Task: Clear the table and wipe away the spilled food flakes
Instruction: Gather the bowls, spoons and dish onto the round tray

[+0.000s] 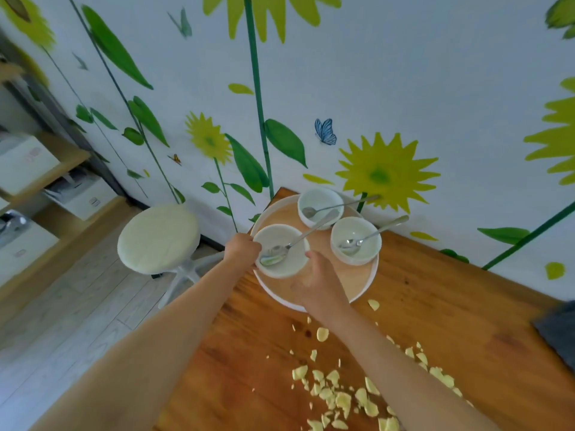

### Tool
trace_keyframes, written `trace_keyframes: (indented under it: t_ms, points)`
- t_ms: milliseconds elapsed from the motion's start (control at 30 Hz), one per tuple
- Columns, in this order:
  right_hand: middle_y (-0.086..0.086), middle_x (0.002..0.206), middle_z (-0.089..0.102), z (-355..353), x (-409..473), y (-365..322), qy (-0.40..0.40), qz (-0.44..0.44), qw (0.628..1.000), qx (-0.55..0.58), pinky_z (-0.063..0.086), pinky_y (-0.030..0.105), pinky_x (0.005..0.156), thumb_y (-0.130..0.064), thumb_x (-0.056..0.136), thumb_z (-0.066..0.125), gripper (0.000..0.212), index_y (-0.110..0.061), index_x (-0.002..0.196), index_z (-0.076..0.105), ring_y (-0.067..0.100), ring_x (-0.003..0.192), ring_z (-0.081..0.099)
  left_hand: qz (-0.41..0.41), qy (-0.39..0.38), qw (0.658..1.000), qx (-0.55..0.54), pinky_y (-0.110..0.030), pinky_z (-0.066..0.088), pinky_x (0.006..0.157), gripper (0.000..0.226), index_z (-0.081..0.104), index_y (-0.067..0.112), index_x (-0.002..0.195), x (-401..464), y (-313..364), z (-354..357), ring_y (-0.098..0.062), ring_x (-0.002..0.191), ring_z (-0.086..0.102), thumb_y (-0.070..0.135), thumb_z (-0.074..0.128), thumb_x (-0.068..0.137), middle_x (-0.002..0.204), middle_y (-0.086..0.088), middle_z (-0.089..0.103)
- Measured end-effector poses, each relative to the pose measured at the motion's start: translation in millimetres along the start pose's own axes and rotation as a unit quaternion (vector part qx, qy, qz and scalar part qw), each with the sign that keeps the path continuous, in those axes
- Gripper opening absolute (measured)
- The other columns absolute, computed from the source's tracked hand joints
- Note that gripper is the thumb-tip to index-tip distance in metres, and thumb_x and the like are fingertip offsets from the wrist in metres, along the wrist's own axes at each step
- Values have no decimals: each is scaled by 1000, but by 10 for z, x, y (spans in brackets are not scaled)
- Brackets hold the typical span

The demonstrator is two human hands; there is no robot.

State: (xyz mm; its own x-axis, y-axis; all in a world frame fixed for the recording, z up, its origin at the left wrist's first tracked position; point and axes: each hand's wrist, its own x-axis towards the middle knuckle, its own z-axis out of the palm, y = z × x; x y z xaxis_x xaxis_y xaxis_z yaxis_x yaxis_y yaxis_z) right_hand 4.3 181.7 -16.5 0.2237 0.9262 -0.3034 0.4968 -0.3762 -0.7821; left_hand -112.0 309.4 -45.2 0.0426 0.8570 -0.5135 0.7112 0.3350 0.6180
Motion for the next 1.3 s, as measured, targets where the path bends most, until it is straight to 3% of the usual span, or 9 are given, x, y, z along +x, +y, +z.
trace_keyframes:
  t_ms: [100,233,400,700,900,1000,1100,1167,1300]
  points:
    - [-2,129,47,39,297,9,-42,74,984,154,39,33,102,-29,83,63,64,-16,138,34,17,125,44,4,-2,1000,19,-34,55,65,28,62,-1,110,311,53,75,-26,77,60,5,49,86,88,-13,60]
    - [-6,108,59,95,637,179,-16,96,982,161,42,28,87,-26,85,60,25,-22,108,52,15,108,56,-1,4,999,43,-34,54,75,30,59,0,114,581,60,218,-28,86,61,6,49,86,96,-15,61]
    - [-3,129,53,150,793,311,5,99,984,149,41,36,103,-28,84,60,53,-16,134,46,14,119,50,-6,26,998,65,-30,46,74,32,53,-2,120,688,93,390,-32,102,60,8,46,91,114,-20,60]
    - [3,107,63,177,838,241,4,83,981,175,44,35,89,-20,84,57,25,-13,108,61,19,103,57,-23,51,998,14,-36,47,83,36,44,2,126,561,177,352,-33,112,54,8,48,91,124,-19,54]
    - [1,111,64,210,872,180,-2,47,977,208,46,39,97,-25,78,61,35,-16,113,62,18,105,58,-7,41,999,6,-30,42,73,37,46,0,126,457,172,292,-33,110,56,10,49,91,124,-21,55]
    - [-1,119,59,167,841,142,-16,32,981,193,43,31,95,-34,73,58,53,-18,123,55,15,109,55,11,52,999,7,-29,42,70,34,51,0,122,374,147,277,-32,107,57,12,50,91,119,-19,58]
    - [-2,115,57,78,750,99,-30,23,983,181,40,25,90,-15,87,56,37,-13,124,51,14,106,52,28,52,998,0,-27,42,69,34,50,2,123,227,149,247,-31,107,57,11,50,90,118,-17,58]
    - [-4,110,50,-3,697,81,-56,9,989,134,38,24,87,-5,88,53,42,-11,129,46,11,104,46,19,53,998,-20,-28,42,71,42,43,6,131,157,146,225,-29,108,56,8,50,90,124,-16,54]
    - [1,133,45,-199,416,191,-70,13,997,5,37,28,93,-12,87,54,57,-17,140,33,16,120,45,26,31,998,-39,-25,41,68,32,50,9,120,-150,136,277,-18,85,50,6,49,88,109,-10,52]
